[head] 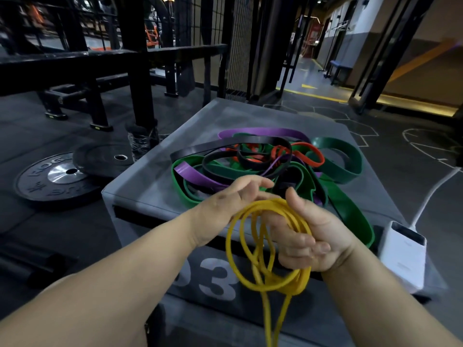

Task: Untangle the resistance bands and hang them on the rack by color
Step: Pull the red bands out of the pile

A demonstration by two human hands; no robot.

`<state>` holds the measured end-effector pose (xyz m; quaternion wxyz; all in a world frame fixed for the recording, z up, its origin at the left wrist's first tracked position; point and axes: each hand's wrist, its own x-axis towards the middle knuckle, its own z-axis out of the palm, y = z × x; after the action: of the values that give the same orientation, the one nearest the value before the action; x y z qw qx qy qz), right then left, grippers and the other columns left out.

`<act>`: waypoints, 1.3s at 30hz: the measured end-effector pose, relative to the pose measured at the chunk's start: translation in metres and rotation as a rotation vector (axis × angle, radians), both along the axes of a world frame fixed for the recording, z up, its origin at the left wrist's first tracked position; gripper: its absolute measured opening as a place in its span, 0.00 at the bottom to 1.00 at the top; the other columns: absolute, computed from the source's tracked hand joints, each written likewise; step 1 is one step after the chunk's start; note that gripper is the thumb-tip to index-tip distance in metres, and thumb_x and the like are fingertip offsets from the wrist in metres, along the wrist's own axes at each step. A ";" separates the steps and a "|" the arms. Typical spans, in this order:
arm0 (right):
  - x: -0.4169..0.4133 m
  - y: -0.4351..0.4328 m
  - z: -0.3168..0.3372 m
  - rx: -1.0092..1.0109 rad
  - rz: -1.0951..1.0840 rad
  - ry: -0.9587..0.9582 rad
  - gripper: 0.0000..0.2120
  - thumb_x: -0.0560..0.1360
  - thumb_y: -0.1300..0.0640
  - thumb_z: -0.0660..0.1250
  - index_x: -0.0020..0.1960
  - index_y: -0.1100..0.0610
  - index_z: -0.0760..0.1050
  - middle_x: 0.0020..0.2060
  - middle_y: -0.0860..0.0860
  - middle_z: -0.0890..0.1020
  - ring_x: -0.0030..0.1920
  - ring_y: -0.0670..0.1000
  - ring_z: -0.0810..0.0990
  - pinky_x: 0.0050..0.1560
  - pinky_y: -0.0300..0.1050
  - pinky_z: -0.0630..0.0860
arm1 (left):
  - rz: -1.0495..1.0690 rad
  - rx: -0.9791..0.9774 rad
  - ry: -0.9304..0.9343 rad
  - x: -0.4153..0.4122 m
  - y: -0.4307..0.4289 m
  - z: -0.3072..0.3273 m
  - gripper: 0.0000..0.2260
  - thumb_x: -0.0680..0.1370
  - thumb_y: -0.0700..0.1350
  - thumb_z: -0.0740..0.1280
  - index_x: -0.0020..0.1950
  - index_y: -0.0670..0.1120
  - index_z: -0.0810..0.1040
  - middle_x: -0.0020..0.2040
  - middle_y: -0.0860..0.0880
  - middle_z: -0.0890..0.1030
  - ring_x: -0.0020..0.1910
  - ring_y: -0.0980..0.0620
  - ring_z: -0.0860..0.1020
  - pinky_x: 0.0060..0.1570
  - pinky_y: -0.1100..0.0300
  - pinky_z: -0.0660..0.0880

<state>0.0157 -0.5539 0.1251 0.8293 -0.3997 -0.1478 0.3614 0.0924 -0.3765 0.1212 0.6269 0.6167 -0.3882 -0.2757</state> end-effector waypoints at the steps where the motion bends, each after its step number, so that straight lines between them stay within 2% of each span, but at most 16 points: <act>1: 0.001 0.000 -0.001 0.008 -0.002 0.004 0.18 0.80 0.43 0.61 0.48 0.59 0.72 0.29 0.48 0.80 0.19 0.42 0.63 0.23 0.33 0.64 | -0.034 0.021 -0.037 -0.001 -0.001 0.000 0.36 0.66 0.74 0.64 0.66 0.53 0.69 0.62 0.48 0.79 0.62 0.53 0.77 0.64 0.54 0.72; 3: 0.001 -0.001 -0.003 0.007 0.000 0.004 0.17 0.80 0.44 0.61 0.48 0.58 0.73 0.29 0.48 0.80 0.18 0.42 0.65 0.22 0.33 0.61 | -0.059 0.098 -0.099 -0.003 -0.003 0.001 0.37 0.60 0.74 0.68 0.62 0.54 0.72 0.56 0.49 0.81 0.56 0.55 0.79 0.59 0.56 0.74; 5: 0.001 -0.002 -0.004 -0.040 -0.002 0.003 0.16 0.79 0.43 0.63 0.44 0.56 0.75 0.28 0.46 0.79 0.18 0.39 0.69 0.21 0.33 0.61 | -0.048 0.145 -0.130 -0.001 -0.003 0.004 0.30 0.60 0.71 0.72 0.53 0.54 0.77 0.45 0.53 0.81 0.45 0.54 0.79 0.49 0.57 0.76; 9: -0.004 -0.006 0.007 -0.276 -0.104 0.019 0.19 0.70 0.39 0.73 0.35 0.53 0.75 0.24 0.47 0.75 0.17 0.39 0.68 0.21 0.33 0.65 | -0.047 0.191 -0.158 0.001 -0.001 0.010 0.13 0.68 0.52 0.77 0.43 0.49 0.76 0.32 0.56 0.78 0.32 0.56 0.77 0.35 0.62 0.75; 12: -0.006 -0.007 0.012 -0.477 -0.221 -0.007 0.24 0.59 0.36 0.79 0.32 0.54 0.74 0.25 0.50 0.73 0.17 0.40 0.65 0.21 0.34 0.66 | -0.014 0.047 -0.035 -0.004 -0.002 0.011 0.08 0.72 0.42 0.73 0.43 0.44 0.74 0.29 0.53 0.76 0.29 0.56 0.75 0.31 0.65 0.72; 17: -0.006 -0.008 0.011 -0.625 -0.242 -0.142 0.28 0.54 0.33 0.79 0.27 0.55 0.72 0.31 0.54 0.76 0.26 0.47 0.76 0.25 0.36 0.71 | 0.170 -0.072 -0.039 -0.006 -0.005 0.008 0.12 0.69 0.45 0.75 0.42 0.44 0.72 0.28 0.53 0.75 0.26 0.54 0.74 0.27 0.63 0.72; 19: -0.007 -0.012 0.010 -0.570 -0.291 -0.175 0.27 0.56 0.36 0.80 0.25 0.54 0.69 0.29 0.53 0.75 0.32 0.51 0.80 0.31 0.38 0.75 | 0.280 -0.067 -0.097 -0.005 -0.006 0.006 0.16 0.66 0.49 0.77 0.41 0.45 0.73 0.27 0.52 0.74 0.24 0.53 0.73 0.26 0.62 0.71; 21: -0.006 -0.018 0.010 -0.463 -0.355 -0.235 0.24 0.62 0.38 0.78 0.26 0.52 0.70 0.25 0.50 0.72 0.37 0.54 0.82 0.44 0.47 0.79 | 0.369 -0.026 -0.168 -0.004 -0.008 0.005 0.19 0.62 0.55 0.78 0.39 0.46 0.74 0.27 0.53 0.75 0.25 0.53 0.74 0.27 0.62 0.71; 22: -0.005 -0.022 0.010 -0.415 -0.375 -0.277 0.21 0.65 0.40 0.77 0.27 0.51 0.71 0.24 0.48 0.71 0.37 0.54 0.82 0.50 0.50 0.78 | 0.405 0.021 -0.209 -0.003 -0.009 0.004 0.20 0.60 0.58 0.76 0.38 0.47 0.74 0.27 0.53 0.76 0.26 0.53 0.75 0.29 0.62 0.72; 24: -0.004 -0.024 0.010 -0.240 -0.333 -0.318 0.16 0.73 0.44 0.71 0.32 0.51 0.73 0.23 0.45 0.68 0.33 0.50 0.80 0.54 0.51 0.77 | 0.428 0.135 -0.266 0.000 -0.011 0.002 0.21 0.58 0.63 0.77 0.34 0.51 0.74 0.27 0.53 0.77 0.28 0.55 0.76 0.32 0.60 0.72; 27: 0.000 -0.026 0.011 0.110 -0.205 -0.247 0.14 0.83 0.52 0.58 0.43 0.58 0.73 0.27 0.47 0.67 0.26 0.46 0.72 0.48 0.47 0.79 | 0.333 0.239 -0.243 0.002 -0.014 -0.002 0.16 0.67 0.60 0.75 0.33 0.52 0.73 0.27 0.54 0.78 0.28 0.57 0.75 0.36 0.61 0.71; 29: 0.003 -0.028 0.011 0.192 -0.226 -0.190 0.15 0.84 0.52 0.56 0.45 0.61 0.72 0.29 0.49 0.68 0.25 0.46 0.67 0.39 0.43 0.75 | 0.251 0.239 -0.127 -0.001 -0.014 -0.004 0.11 0.74 0.52 0.71 0.36 0.49 0.73 0.30 0.53 0.79 0.32 0.57 0.77 0.39 0.62 0.72; 31: 0.004 -0.030 0.011 0.247 -0.248 -0.168 0.15 0.83 0.52 0.57 0.46 0.62 0.71 0.30 0.52 0.72 0.25 0.46 0.66 0.33 0.41 0.70 | 0.145 0.166 0.073 -0.006 -0.016 -0.006 0.07 0.78 0.45 0.68 0.40 0.47 0.74 0.33 0.51 0.81 0.36 0.54 0.79 0.42 0.61 0.75; 33: 0.005 -0.034 0.013 0.288 -0.284 -0.153 0.14 0.83 0.52 0.58 0.47 0.63 0.71 0.34 0.54 0.78 0.25 0.45 0.67 0.29 0.39 0.67 | 0.082 0.085 0.282 -0.010 -0.017 -0.006 0.05 0.79 0.42 0.65 0.43 0.47 0.73 0.33 0.49 0.81 0.35 0.52 0.80 0.39 0.58 0.78; 35: 0.005 -0.038 0.015 0.310 -0.324 -0.147 0.14 0.83 0.52 0.58 0.47 0.63 0.71 0.36 0.55 0.79 0.25 0.45 0.67 0.28 0.38 0.64 | 0.083 0.039 0.387 -0.013 -0.019 -0.005 0.05 0.79 0.42 0.64 0.43 0.47 0.71 0.32 0.49 0.80 0.31 0.52 0.79 0.37 0.56 0.77; 39: 0.008 -0.040 0.015 0.331 -0.367 -0.118 0.16 0.83 0.50 0.57 0.47 0.62 0.73 0.34 0.53 0.79 0.25 0.45 0.66 0.28 0.39 0.63 | 0.123 0.096 0.336 -0.018 -0.023 -0.010 0.08 0.80 0.47 0.63 0.41 0.49 0.69 0.34 0.50 0.76 0.28 0.55 0.74 0.25 0.64 0.68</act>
<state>0.0236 -0.5943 0.1399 0.9251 -0.2991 -0.1782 0.1515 0.0749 -0.3999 0.1109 0.6684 0.6137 -0.2260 -0.3543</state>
